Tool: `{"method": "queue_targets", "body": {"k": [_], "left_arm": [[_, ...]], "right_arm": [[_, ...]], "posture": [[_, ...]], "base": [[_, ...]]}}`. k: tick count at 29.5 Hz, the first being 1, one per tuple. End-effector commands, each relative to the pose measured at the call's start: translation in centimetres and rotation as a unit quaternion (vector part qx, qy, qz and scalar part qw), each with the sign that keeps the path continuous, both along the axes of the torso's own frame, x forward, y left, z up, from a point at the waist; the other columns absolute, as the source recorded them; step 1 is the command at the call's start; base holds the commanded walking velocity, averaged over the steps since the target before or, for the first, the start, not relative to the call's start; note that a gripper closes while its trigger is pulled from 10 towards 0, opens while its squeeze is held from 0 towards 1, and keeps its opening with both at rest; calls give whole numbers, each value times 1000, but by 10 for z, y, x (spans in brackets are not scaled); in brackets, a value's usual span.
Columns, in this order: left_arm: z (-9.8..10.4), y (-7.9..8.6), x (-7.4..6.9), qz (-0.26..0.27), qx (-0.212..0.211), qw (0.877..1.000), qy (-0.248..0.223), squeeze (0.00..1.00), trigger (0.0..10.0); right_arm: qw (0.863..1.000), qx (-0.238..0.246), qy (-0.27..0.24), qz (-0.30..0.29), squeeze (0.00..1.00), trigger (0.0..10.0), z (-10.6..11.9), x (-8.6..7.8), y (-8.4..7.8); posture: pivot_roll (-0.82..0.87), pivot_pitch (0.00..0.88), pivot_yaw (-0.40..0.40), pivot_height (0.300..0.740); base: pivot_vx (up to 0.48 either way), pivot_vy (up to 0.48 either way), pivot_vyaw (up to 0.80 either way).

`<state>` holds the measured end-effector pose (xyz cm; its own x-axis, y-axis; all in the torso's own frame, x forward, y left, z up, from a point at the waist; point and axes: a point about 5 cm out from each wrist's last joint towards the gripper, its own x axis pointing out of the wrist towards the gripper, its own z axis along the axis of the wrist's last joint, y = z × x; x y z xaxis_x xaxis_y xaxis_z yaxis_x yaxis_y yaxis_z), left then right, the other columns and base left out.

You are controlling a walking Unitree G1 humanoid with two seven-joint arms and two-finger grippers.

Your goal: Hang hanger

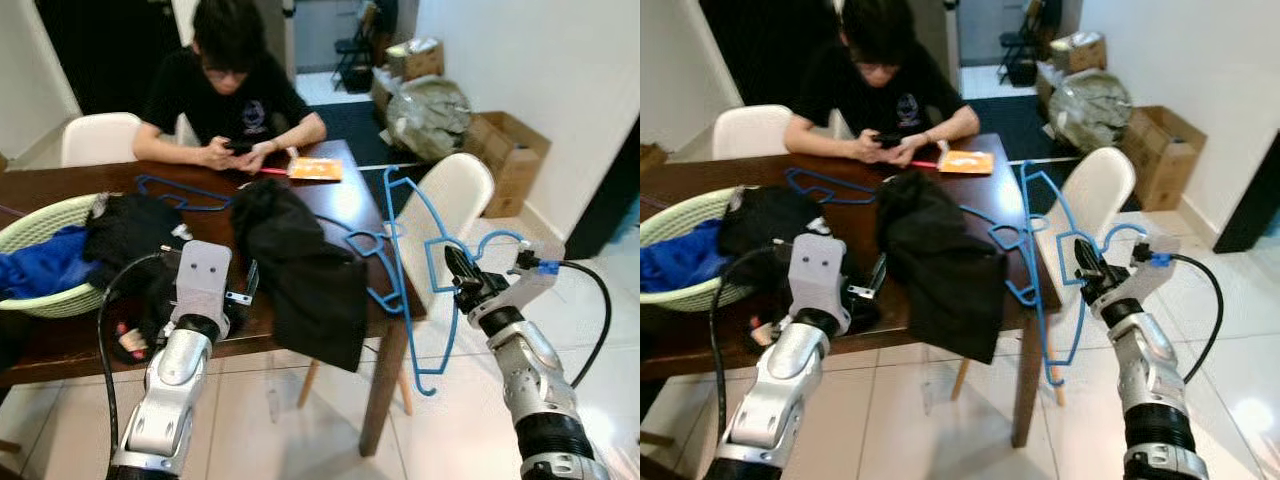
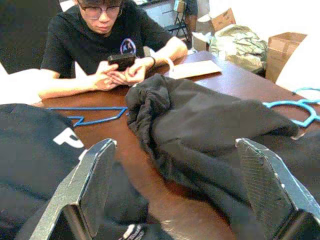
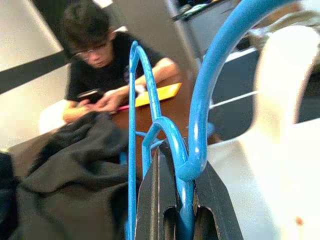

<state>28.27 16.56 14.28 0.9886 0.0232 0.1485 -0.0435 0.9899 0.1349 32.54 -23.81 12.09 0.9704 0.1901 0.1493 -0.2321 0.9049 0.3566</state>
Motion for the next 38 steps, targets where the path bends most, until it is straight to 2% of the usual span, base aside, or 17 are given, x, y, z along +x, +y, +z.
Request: {"method": "queue_targets", "body": {"k": [1,2,4,6,8,12,15,19,22,25,28,34,38], "left_arm": [[-9,25,-8,56,2,998,26,0,10000],[-13,34,-12,79,-1,996,34,0,10000],[-13,34,-12,79,-1,996,34,0,10000],[-22,53,-23,139,-13,988,62,0,10000],[-31,69,-35,198,-1,976,94,0,10000],[-34,74,-39,216,13,971,106,0,10000],[-35,84,-39,236,15,965,115,0,10000],[-33,88,-34,233,11,966,110,0,10000],[-30,89,-26,217,9,971,98,0,10000],[-24,91,-14,195,24,977,89,0,10000],[-25,92,-6,171,22,981,93,0,10000],[-28,92,1,149,21,983,104,0,10000],[-38,86,5,122,1,984,126,0,10000]], "right_arm": [[1000,2,1,6,0,10000,-1,1,3],[1000,2,2,6,0,10000,-1,1,3],[1000,2,2,6,0,10000,-1,1,3],[1000,-1,5,8,0,10000,-1,1,3],[1000,-5,8,11,0,10000,-2,2,3],[1000,-6,9,12,0,10000,-2,3,3],[1000,-8,11,10,0,10000,-3,3,3],[1000,-11,14,9,0,10000,-3,3,3],[1000,-14,14,8,0,10000,-3,3,2],[1000,-17,15,7,0,10000,-4,3,2],[1000,-17,14,4,0,10000,-4,2,1],[1000,-18,14,2,0,10000,-4,1,1],[1000,-19,13,1,0,10000,-4,0,1]], "posture": [[52,0,-15,740],[52,0,-15,740],[52,0,-15,740],[56,0,-19,740],[61,0,-20,740],[61,0,-20,740],[63,0,-20,740],[60,0,-19,740],[57,0,-20,740],[43,0,-12,740],[39,0,-10,740],[30,0,-4,740],[24,0,-1,740]], "base": [[0,0,0],[0,0,0],[0,0,0],[0,0,0],[0,0,0],[0,0,0],[0,0,0],[0,0,0],[0,0,0],[0,0,0],[0,0,0],[0,0,0],[0,0,0]]}}
